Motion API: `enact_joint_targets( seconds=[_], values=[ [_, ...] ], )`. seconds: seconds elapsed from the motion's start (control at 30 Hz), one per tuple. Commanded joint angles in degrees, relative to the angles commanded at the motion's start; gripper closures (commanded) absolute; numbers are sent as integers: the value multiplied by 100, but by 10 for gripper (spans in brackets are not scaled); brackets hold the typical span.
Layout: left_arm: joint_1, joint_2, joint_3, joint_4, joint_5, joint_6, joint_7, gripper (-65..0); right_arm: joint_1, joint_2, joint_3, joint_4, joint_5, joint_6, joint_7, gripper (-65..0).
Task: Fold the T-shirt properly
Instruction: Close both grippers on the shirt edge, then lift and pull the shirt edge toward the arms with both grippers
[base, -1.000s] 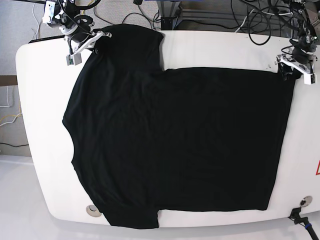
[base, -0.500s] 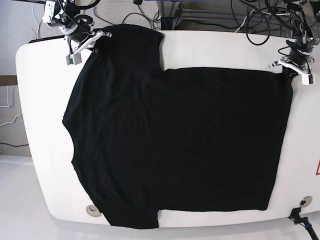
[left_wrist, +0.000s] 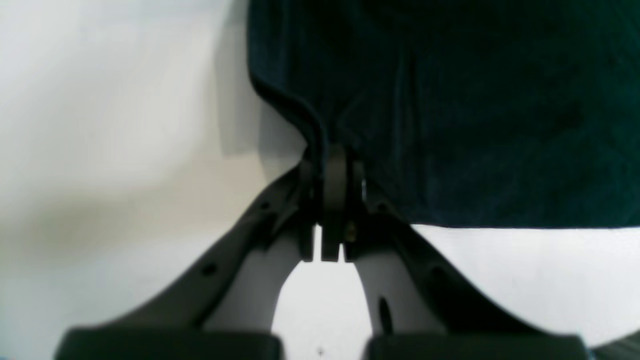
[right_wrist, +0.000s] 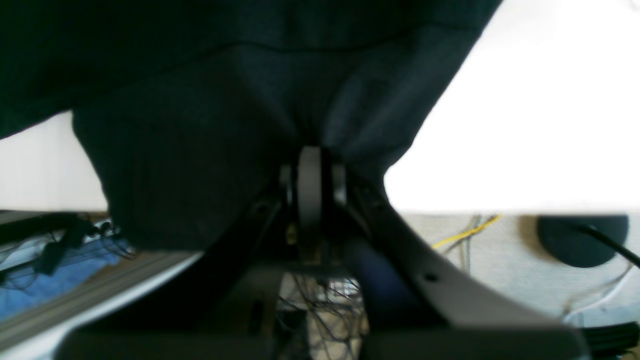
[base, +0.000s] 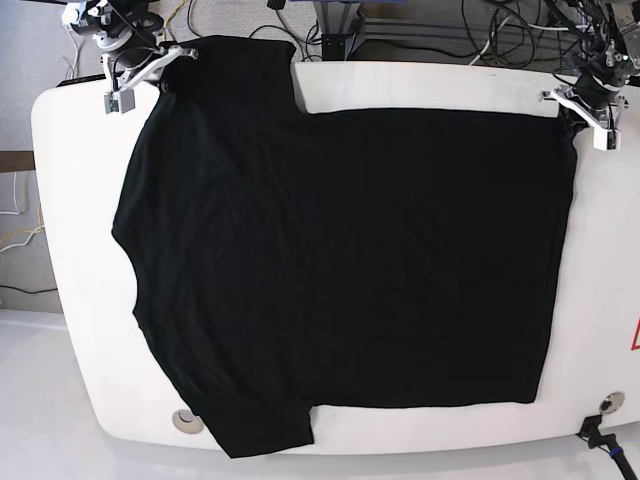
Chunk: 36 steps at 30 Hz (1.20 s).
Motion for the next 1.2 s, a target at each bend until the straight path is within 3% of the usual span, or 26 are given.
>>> enact_joint_targets(
  seconds=[0.27, 0.47, 0.5, 0.8, 1.2],
  values=[
    [579, -75, -286, 555, -124, -63, 4, 0, -522, 125, 223, 526, 7, 28, -1, 0],
    [853, -104, -679, 1107, -393, -408, 107, 0, -691, 192, 372, 860, 34, 34, 9, 0],
    [842, -87, -535, 950, -286, -347, 303, 0, -663, 171, 397, 772, 8, 20, 0, 0],
    [1038, -58, -878, 1562, -396, -407, 527, 0, -573, 204, 826, 1032, 55, 20, 6, 0],
    [755, -62, -1114, 1931, -430, -439, 738, 0, 519, 503, 803, 1077, 17, -28, 0, 0]
  ],
)
